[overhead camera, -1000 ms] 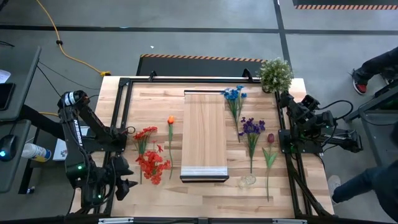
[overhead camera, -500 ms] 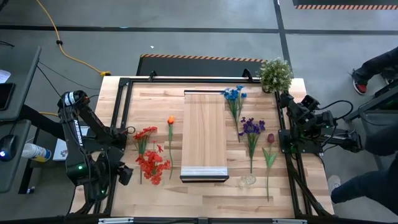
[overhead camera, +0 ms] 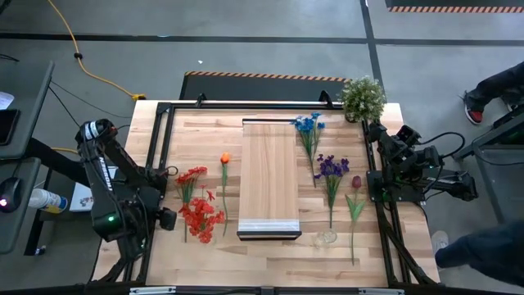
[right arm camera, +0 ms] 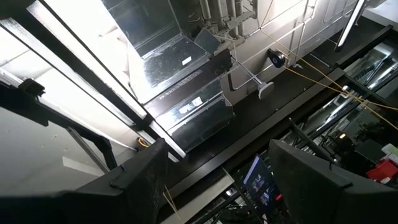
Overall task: Pick and place flowers into a vace then onto a shelf
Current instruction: Put the orange flowers into the left transparent vase
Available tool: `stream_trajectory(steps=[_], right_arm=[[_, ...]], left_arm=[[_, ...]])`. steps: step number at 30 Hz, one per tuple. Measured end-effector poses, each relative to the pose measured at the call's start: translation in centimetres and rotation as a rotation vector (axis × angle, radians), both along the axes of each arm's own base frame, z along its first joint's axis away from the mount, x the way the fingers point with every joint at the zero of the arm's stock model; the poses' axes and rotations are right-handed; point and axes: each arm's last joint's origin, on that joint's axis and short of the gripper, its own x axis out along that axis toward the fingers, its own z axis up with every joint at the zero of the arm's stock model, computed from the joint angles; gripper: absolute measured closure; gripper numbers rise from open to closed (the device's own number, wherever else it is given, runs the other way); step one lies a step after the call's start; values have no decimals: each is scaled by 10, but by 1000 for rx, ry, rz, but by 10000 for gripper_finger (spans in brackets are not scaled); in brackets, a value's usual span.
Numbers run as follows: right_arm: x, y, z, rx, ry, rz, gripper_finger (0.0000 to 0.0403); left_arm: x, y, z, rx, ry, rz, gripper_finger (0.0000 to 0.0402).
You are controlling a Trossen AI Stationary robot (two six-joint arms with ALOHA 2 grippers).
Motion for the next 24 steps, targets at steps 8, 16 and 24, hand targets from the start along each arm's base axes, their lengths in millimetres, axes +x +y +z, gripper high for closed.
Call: stream_trajectory(steps=[8, 16, 24], right_arm=[[0, 0, 0, -8, 1, 11, 136], [0, 1, 1, -19, -5, 20, 136], [-2, 1, 2, -21, -21, 20, 135]], left_arm=[[10, 14, -3, 35, 121, 101, 105], [3, 24, -33, 72, 198, 129, 106], [3, 24, -70, -21, 150, 130, 107]])
